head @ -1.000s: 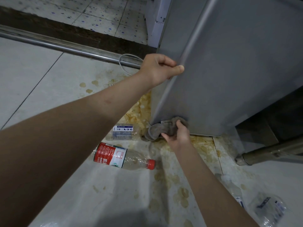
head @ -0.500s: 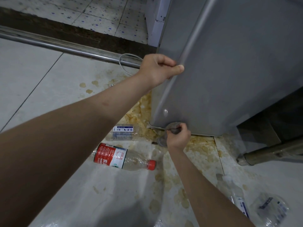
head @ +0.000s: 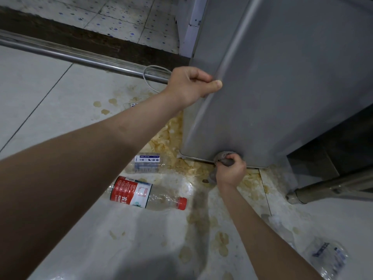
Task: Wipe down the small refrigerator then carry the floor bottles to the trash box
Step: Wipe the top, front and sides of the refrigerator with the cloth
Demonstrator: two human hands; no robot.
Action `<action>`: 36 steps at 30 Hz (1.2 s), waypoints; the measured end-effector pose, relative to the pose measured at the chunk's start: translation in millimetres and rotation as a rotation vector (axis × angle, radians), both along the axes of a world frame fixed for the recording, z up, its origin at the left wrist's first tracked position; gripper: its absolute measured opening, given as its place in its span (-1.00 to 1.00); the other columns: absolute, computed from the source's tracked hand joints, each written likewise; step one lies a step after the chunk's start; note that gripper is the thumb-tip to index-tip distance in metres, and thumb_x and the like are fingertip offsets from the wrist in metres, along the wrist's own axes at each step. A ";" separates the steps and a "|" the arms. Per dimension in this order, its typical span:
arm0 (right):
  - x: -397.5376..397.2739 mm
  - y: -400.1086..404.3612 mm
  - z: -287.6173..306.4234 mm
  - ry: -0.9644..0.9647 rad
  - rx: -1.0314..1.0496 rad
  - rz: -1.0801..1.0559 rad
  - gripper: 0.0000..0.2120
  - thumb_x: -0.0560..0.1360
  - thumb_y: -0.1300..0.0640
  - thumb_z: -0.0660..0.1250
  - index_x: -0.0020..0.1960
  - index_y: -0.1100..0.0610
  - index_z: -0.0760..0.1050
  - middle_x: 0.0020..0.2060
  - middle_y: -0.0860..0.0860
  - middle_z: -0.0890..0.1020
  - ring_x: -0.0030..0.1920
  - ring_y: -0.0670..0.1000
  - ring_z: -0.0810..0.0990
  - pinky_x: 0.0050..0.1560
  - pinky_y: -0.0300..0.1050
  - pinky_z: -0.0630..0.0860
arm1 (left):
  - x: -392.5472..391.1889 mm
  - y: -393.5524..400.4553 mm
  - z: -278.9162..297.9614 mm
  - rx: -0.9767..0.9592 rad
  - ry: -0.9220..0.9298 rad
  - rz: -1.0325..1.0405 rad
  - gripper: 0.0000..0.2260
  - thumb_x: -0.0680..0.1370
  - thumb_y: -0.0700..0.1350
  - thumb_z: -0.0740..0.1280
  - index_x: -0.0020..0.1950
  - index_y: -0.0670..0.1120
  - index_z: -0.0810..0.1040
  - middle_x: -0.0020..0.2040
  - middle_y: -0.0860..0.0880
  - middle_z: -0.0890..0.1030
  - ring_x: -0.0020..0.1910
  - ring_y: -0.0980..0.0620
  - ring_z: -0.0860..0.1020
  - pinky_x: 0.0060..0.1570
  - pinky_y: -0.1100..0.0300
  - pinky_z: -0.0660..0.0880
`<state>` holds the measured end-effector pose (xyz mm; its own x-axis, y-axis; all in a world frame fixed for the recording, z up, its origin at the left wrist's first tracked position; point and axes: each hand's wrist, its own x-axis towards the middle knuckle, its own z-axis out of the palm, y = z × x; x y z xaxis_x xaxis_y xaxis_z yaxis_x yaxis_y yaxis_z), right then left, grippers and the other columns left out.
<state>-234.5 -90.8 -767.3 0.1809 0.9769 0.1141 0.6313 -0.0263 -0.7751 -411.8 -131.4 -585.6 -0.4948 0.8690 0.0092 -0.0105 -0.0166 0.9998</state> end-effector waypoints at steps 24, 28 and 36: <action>13.9 2.0 -0.8 -0.093 0.028 0.179 -0.77 0.31 0.32 0.48 -0.06 0.18 0.56 0.07 0.14 0.48 -0.01 0.14 0.54 0.04 -0.18 0.39 | 11.5 -2.1 -4.6 -0.053 -0.053 0.111 -0.84 0.42 -0.09 0.48 -0.13 -0.14 0.57 -0.29 0.00 0.58 -0.41 0.20 0.51 -0.49 0.50 0.39; 12.4 0.2 1.4 -0.101 0.002 0.172 -0.77 0.33 0.30 0.48 -0.04 0.17 0.55 0.10 0.14 0.48 0.02 0.15 0.54 0.08 -0.14 0.40 | 11.8 -2.5 -4.0 -0.059 -0.063 0.122 -0.80 0.41 -0.09 0.49 -0.06 -0.17 0.59 -0.29 0.00 0.58 -0.48 0.26 0.50 -0.50 0.50 0.37; 11.9 -0.6 5.9 -0.117 -0.033 0.167 -0.76 0.35 0.29 0.47 -0.01 0.17 0.55 0.13 0.13 0.47 0.07 0.15 0.53 0.11 -0.12 0.42 | 11.7 -3.6 -3.0 -0.055 -0.054 0.120 -0.86 0.41 -0.10 0.49 -0.21 -0.09 0.55 -0.27 0.00 0.60 -0.42 0.21 0.53 -0.49 0.50 0.38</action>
<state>-222.6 -91.4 -761.5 0.0033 0.9957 0.0923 0.7146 0.0622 -0.6968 -400.1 -135.0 -588.6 -0.5936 0.8020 -0.0668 -0.0658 0.0344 0.9972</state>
